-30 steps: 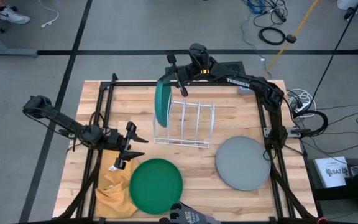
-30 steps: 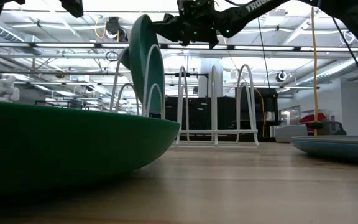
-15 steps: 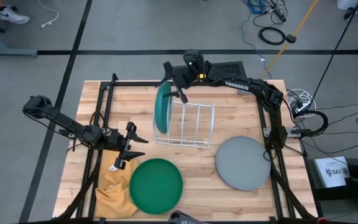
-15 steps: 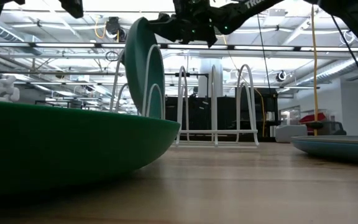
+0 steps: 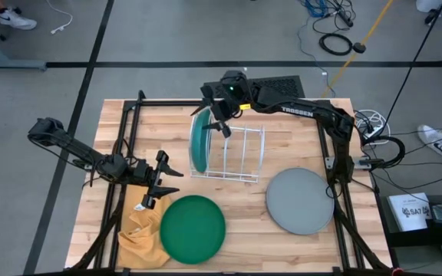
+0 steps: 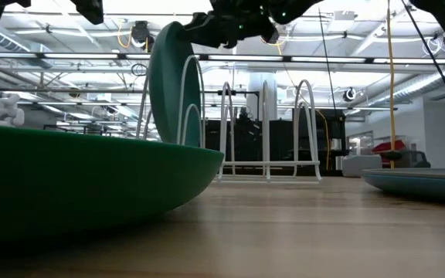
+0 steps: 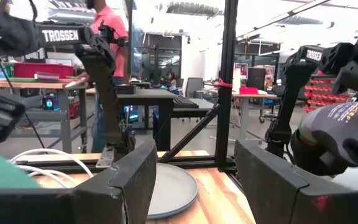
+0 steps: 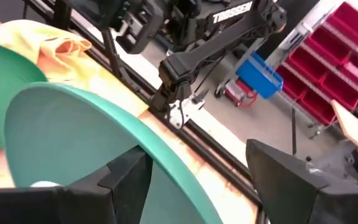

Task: Sort dishes
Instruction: Put the light blue plate in the white dish rack

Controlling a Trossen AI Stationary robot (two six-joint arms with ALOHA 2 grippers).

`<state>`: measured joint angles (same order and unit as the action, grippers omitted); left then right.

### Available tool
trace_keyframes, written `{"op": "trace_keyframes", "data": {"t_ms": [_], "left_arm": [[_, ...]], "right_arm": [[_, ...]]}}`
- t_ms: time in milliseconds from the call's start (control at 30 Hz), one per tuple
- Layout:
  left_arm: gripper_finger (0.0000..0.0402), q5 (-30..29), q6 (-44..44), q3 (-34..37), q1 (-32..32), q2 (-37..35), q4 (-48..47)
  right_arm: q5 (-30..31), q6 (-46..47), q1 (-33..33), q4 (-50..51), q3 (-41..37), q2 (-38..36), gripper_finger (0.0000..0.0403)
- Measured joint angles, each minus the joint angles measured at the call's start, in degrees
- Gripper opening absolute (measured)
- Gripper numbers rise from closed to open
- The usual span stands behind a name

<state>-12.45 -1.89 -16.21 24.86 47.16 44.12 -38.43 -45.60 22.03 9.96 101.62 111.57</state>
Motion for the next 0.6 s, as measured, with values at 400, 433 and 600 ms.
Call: {"op": "trace_keyframes", "data": {"t_ms": [400, 433, 600], "left_arm": [[0.0217, 0.0, -0.5, 0.0, -0.3, 0.0, 0.0], [0.0217, 0.0, -0.5, 0.0, -0.4, 0.0, 0.0], [0.0217, 0.0, -0.4, 0.0, -1.0, 0.0, 0.0]], "right_arm": [[17.8, -2.0, -4.5, 9.6, 0.0, -2.0, 0.0252], [19.5, -2.2, -4.8, 10.0, 0.0, -2.0, 0.0252], [28.4, -4.4, -6.7, 11.3, 0.0, -2.5, 0.0252]]}}
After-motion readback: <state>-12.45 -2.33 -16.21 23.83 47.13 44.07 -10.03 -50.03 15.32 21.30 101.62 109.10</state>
